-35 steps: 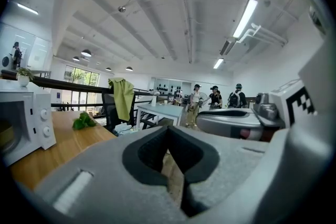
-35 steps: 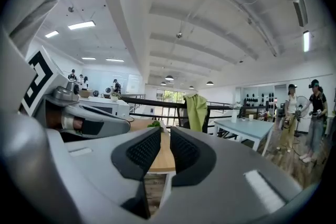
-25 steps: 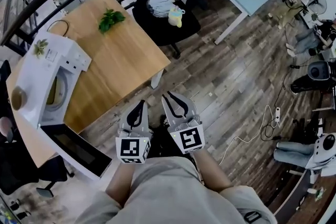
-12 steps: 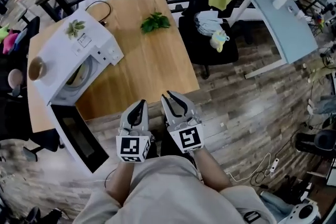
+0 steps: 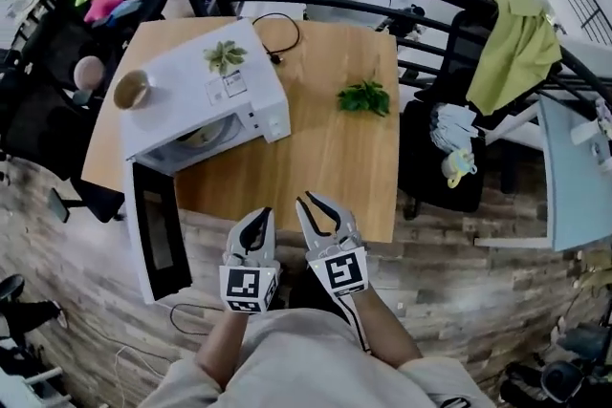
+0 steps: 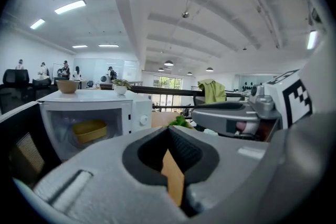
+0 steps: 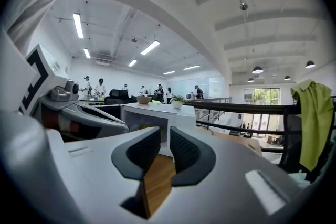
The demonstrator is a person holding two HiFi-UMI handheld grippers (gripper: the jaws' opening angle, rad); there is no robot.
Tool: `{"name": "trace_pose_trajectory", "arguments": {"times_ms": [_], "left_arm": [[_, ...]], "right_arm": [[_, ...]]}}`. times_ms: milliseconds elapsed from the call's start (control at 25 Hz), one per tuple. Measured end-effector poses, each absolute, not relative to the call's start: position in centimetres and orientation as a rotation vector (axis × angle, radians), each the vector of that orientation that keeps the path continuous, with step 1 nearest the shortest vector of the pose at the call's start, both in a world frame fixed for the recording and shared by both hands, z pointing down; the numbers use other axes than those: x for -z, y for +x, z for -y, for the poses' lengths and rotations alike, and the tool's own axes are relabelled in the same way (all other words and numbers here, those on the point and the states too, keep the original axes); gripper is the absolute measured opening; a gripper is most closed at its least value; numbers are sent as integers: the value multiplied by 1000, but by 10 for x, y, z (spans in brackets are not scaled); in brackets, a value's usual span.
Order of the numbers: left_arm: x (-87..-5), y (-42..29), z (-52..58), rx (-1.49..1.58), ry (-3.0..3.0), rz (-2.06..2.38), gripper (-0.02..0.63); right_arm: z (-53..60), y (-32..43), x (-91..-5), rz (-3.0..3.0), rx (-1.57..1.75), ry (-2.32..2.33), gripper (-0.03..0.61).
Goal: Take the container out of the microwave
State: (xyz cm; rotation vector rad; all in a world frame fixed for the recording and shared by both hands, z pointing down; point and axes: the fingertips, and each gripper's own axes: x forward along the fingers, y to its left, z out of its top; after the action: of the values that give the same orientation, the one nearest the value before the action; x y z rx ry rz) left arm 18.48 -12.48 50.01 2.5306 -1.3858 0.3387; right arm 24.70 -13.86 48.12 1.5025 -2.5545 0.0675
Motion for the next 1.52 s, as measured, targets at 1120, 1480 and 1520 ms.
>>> {"name": "trace_pose_trajectory", "arguments": {"times_ms": [1120,1480,1520], "left_arm": [[-480,3,133,-145,2202,1789,3],[-513,-5,180,-183,2077,1883,3],[-517,-6,183,-198,2066,1892,3]], "right_arm": [[198,100,-468,2521,169,987,67],[246,67,-501,2496,272,758,66],[251,64,-506,2495,265,741,66]]}}
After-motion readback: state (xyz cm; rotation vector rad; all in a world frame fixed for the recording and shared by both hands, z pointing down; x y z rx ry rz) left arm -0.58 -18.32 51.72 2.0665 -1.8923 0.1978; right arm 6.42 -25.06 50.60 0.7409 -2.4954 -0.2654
